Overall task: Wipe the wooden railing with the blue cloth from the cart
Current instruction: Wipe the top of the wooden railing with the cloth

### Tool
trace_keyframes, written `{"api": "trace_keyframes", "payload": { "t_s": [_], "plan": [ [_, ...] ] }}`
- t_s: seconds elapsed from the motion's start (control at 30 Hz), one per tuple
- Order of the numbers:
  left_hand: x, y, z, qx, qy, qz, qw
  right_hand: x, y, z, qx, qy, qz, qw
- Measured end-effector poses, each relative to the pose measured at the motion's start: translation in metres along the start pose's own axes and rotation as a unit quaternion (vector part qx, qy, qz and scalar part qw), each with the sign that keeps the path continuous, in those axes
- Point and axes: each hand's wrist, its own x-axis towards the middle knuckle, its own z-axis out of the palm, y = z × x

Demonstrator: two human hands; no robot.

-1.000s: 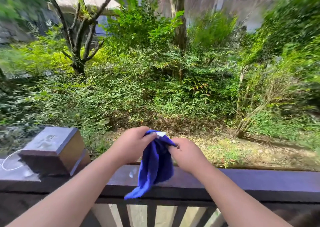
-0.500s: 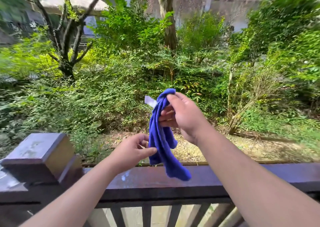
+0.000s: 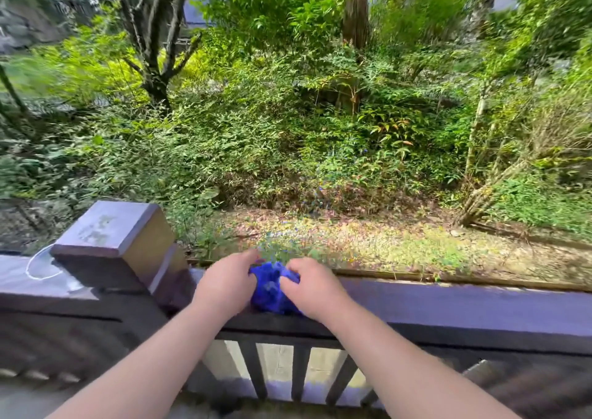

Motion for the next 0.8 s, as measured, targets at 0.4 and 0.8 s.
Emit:
{"api": "trace_keyframes", "payload": {
  "t_s": [0.4, 0.8],
  "plan": [
    [0.001, -0.003, 0.014, 0.141, -0.178, 0.009, 0.974, 0.017, -0.011, 0.022, -0.249, -0.149, -0.059, 0.955],
    [0.031, 0.008, -0.037, -0.061, -0.046, 0.011, 0.997, 0.007, 0.036, -0.099, 0.469, 0.13, 0.155, 0.86]
  ]
}}
